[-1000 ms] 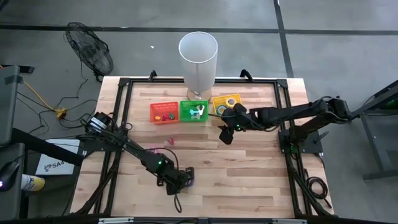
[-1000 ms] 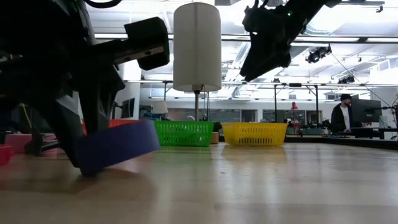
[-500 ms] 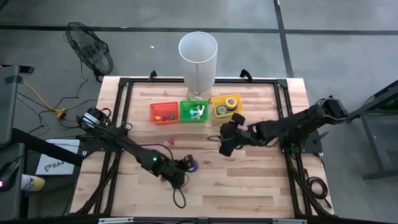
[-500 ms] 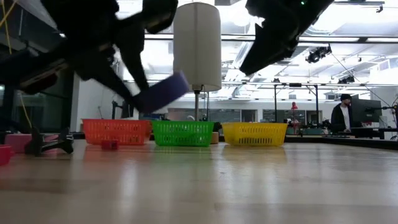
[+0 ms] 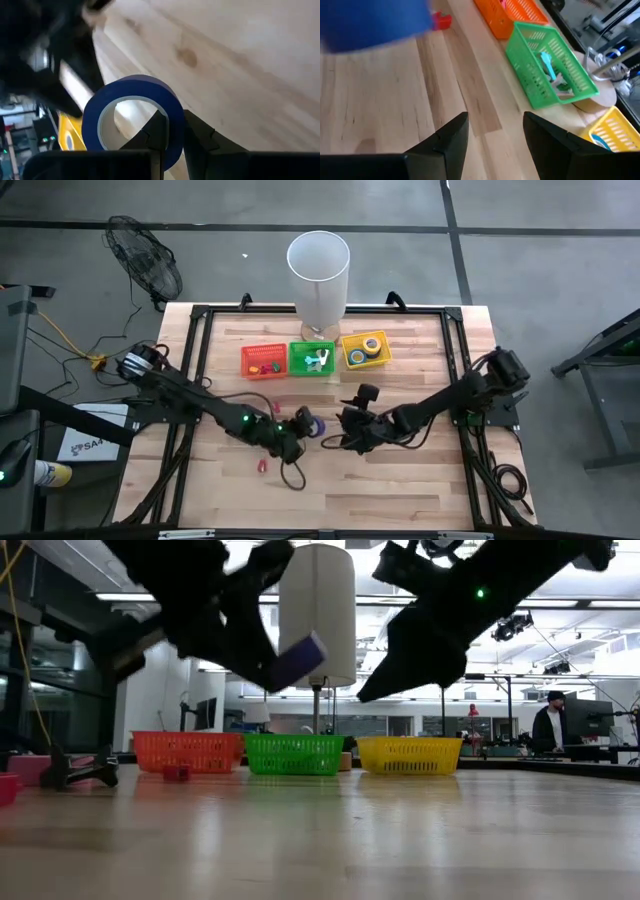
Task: Pick and place Stapler, Stapler remover, tape
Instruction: Put the blue tape into the yellow bin
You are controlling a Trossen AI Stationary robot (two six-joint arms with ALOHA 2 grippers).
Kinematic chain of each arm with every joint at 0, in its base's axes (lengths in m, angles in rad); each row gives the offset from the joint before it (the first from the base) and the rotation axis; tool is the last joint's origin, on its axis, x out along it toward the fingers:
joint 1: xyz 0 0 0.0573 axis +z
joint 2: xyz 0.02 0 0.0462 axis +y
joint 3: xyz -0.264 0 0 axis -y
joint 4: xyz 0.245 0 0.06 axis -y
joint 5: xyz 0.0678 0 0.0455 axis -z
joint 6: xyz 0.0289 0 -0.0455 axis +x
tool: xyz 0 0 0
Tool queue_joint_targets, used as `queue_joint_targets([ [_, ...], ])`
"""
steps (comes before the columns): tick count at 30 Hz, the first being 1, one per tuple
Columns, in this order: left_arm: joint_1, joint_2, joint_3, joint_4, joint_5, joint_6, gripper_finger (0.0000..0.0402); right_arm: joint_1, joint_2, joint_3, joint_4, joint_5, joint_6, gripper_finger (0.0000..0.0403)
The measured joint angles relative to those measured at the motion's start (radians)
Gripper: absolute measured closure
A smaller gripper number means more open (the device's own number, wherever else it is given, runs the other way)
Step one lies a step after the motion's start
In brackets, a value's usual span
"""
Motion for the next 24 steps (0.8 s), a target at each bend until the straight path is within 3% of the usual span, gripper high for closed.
queue_joint_targets([
  [6,0.072,-0.11,-0.183,0.209,0.081,-0.028,0.0368,0.017,0.06,0.0,0.043,0.039,0.01,0.0222],
  [13,0.161,-0.294,-0.418,0.534,0.335,-0.044,0.0368,0.017,0.093,0.0,0.202,0.049,-0.099,0.0222],
  [18,0.222,-0.383,-0.588,0.844,0.571,-0.09,0.0368,0.009,0.094,0.0,0.362,0.066,-0.219,0.0222],
  [24,0.305,-0.4,-0.795,1.27,0.695,-0.181,0.0368,-0.019,0.094,0.0,0.575,0.02,-0.387,0.0222],
])
